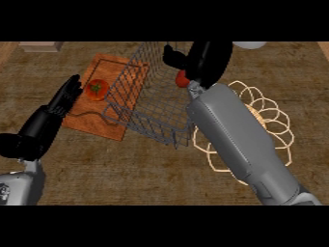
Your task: Pick the bell pepper from the placemat and place it in the basket
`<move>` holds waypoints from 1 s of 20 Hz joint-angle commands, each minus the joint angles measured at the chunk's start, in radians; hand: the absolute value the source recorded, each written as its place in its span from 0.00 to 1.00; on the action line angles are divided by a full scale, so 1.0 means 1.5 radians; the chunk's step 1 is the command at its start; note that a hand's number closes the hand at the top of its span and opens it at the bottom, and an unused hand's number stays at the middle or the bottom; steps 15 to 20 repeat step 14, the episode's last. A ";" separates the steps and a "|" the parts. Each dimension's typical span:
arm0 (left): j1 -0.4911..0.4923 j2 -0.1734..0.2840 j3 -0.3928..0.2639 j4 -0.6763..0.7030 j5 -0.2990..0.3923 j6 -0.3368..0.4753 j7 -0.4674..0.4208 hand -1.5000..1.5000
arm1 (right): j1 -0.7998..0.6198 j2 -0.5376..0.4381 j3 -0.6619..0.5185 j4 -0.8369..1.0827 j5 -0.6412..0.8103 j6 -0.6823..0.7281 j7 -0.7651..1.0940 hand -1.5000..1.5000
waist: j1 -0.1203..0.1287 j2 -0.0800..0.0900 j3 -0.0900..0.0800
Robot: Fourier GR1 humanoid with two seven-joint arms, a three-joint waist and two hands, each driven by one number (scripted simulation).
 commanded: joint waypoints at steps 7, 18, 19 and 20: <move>-0.018 -0.002 0.003 0.016 -0.008 0.005 0.004 0.50 | -0.048 -0.016 -0.069 -0.032 -0.112 -0.054 -0.101 0.00 | -0.003 0.000 0.000; 0.005 -0.006 0.000 -0.036 0.004 0.003 0.041 0.50 | 0.064 -0.015 -0.110 -0.202 -0.171 -0.029 -0.056 0.00 | -0.014 -0.005 0.001; 0.005 -0.006 0.000 -0.036 0.004 0.003 0.041 0.50 | 0.064 -0.015 -0.110 -0.202 -0.171 -0.029 -0.056 0.00 | -0.014 -0.005 0.001; 0.005 -0.006 0.000 -0.036 0.004 0.003 0.041 0.50 | 0.064 -0.015 -0.110 -0.202 -0.171 -0.029 -0.056 0.00 | -0.014 -0.005 0.001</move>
